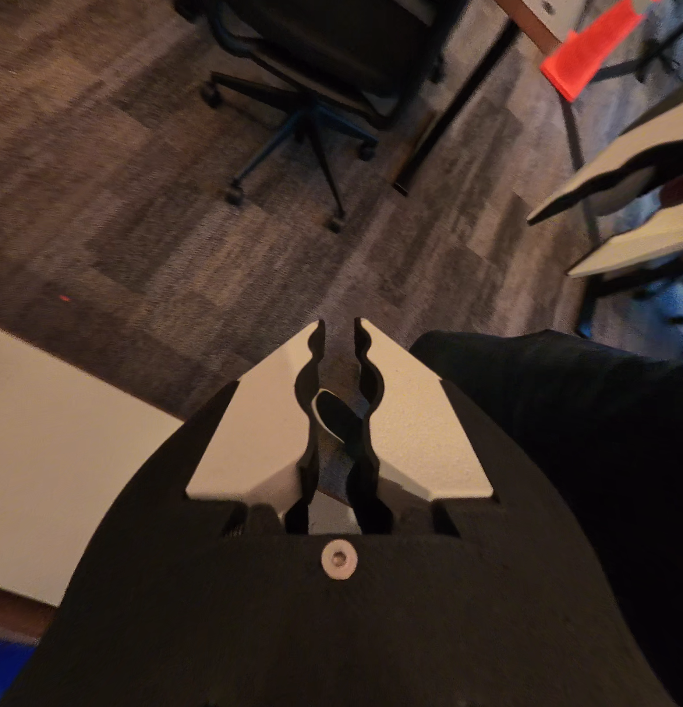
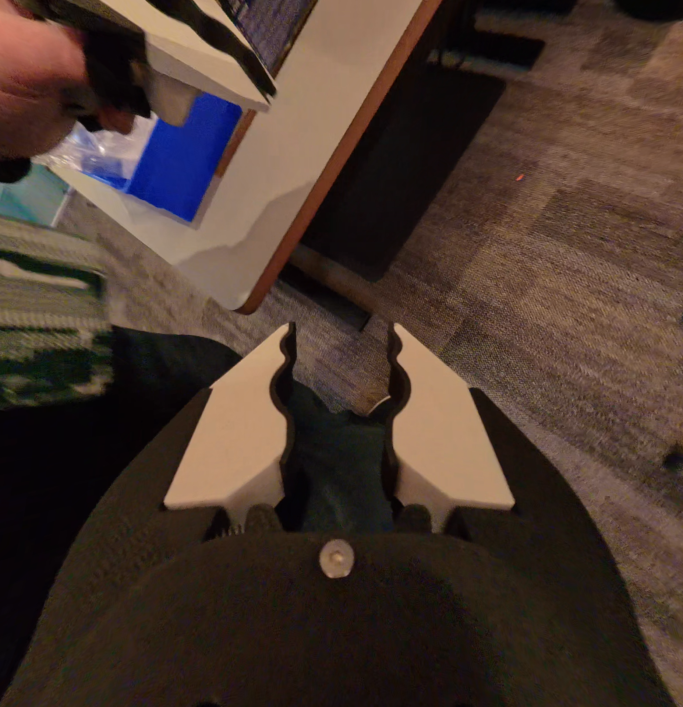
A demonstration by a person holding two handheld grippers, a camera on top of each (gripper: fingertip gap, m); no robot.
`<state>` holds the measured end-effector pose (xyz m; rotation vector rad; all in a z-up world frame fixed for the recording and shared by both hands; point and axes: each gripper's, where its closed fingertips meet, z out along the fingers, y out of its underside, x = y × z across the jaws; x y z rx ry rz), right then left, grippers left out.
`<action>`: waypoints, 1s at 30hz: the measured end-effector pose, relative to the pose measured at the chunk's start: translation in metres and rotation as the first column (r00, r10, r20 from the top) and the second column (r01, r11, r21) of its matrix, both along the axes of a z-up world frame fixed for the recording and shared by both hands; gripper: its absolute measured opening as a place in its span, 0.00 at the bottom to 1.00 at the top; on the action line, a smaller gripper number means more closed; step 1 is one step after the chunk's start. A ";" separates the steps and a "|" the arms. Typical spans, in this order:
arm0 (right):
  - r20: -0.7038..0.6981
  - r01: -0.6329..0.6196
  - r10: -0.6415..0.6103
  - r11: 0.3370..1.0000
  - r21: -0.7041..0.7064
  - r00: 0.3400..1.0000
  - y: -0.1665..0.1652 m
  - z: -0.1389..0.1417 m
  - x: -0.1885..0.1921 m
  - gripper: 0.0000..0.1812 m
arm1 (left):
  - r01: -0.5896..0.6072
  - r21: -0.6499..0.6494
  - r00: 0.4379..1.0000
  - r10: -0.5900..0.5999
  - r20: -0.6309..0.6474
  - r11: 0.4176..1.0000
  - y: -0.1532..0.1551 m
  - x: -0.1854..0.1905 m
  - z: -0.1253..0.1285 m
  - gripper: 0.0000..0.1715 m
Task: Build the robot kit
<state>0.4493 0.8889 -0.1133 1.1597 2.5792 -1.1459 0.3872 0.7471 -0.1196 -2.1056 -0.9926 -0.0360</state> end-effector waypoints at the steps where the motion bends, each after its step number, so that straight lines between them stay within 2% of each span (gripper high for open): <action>1: 0.027 -0.056 0.056 0.998 0.004 0.998 -0.006 -0.011 -0.028 0.25 | -0.040 -0.008 0.999 0.040 -0.008 0.999 -0.007 -0.019 -0.004 0.08; 4: 0.067 -0.202 0.201 0.979 0.012 0.977 -0.026 -0.053 -0.118 0.25 | -0.169 0.005 0.985 0.169 -0.022 0.986 -0.025 -0.083 -0.017 0.10; 7: 0.111 -0.319 0.317 0.948 0.006 0.942 -0.050 -0.113 -0.209 0.25 | -0.267 -0.027 0.962 0.265 -0.064 0.963 -0.042 -0.152 -0.040 0.11; 11: 0.161 -0.457 0.451 0.890 0.000 0.878 -0.084 -0.218 -0.323 0.22 | -0.399 -0.072 0.916 0.394 -0.077 0.914 -0.066 -0.243 -0.081 0.08; 16: 0.208 -0.469 0.459 0.883 -0.004 0.863 -0.132 -0.360 -0.448 0.24 | -0.494 -0.103 0.870 0.489 -0.070 0.864 -0.095 -0.333 -0.127 0.09; 19: 0.228 -0.490 0.475 0.872 0.011 0.850 -0.163 -0.443 -0.492 0.25 | -0.537 -0.104 0.844 0.532 -0.074 0.837 -0.115 -0.359 -0.143 0.09; 24: 0.300 -0.447 0.419 0.894 0.028 0.857 -0.200 -0.580 -0.536 0.25 | -0.669 0.011 0.743 0.667 0.050 0.744 -0.133 -0.354 -0.187 0.07; 26: 0.312 -0.459 0.425 0.888 0.041 0.850 -0.214 -0.627 -0.547 0.26 | -0.700 0.065 0.714 0.697 0.062 0.711 -0.143 -0.357 -0.183 0.06; 30: 0.323 -0.487 0.440 0.870 0.080 0.838 -0.241 -0.707 -0.565 0.27 | -0.721 0.190 0.691 0.711 0.132 0.666 -0.149 -0.360 -0.174 0.04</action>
